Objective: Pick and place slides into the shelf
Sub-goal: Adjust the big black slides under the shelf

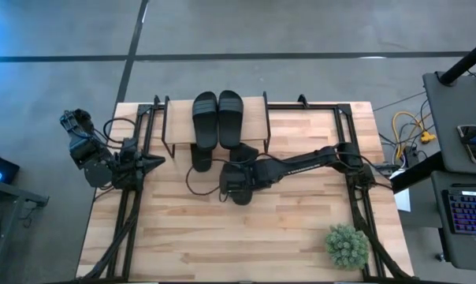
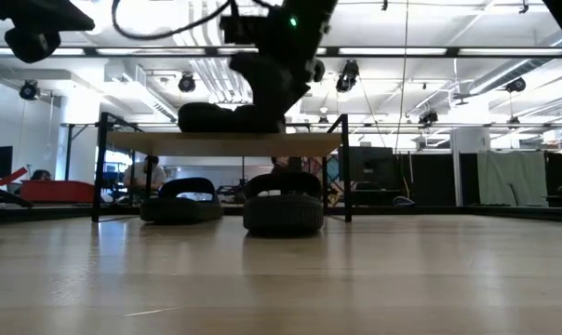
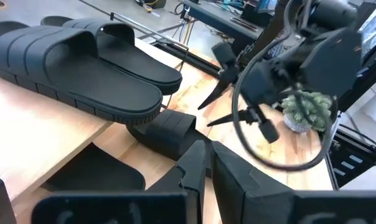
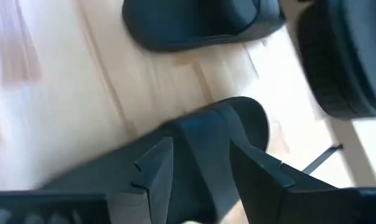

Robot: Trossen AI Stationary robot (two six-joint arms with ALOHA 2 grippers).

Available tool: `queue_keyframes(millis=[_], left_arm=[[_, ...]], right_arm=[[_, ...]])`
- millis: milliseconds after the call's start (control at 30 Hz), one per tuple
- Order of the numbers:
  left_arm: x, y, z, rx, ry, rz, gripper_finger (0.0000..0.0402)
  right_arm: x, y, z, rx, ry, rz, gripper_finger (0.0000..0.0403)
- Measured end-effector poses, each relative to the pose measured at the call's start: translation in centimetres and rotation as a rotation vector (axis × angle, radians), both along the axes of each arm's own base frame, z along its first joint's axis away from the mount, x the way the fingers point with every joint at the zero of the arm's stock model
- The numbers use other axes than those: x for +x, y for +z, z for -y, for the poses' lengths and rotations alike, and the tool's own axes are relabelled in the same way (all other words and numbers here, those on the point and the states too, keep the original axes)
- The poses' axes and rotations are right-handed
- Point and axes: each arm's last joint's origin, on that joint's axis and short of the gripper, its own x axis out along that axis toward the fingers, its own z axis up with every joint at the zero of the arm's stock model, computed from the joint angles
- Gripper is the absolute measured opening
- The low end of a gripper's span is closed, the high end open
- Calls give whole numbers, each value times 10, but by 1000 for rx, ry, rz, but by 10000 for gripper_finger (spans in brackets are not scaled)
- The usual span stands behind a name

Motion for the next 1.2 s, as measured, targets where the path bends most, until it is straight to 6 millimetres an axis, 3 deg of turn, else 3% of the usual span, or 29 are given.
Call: queue_keyframes(millis=[333, 567, 733, 833, 933, 1033, 1200], left_arm=[[12, -31, 15, 16, -10, -117, 10], [19, -54, 21, -3, 24, -197, 10], [24, -62, 26, -72, -3, -278, 10], [35, -62, 37, -66, -109, -297, 10], [47, -59, 47, -42, -195, -269, 10], [58, -61, 48, -39, -165, -266, 10], [72, -72, 44, -38, -191, -377, 10]], right_arm=[[7, 40, -7, 187, -243, 282, 118], [4, 77, -13, 226, -430, 493, 95], [1, 107, -31, 367, -383, 561, 72], [-2, 119, -47, 508, -284, 531, 52], [-7, 121, -68, 586, -219, 491, 27], [-13, 116, -87, 640, -232, 467, 11], [-22, 94, -113, 692, -334, 428, 9]])
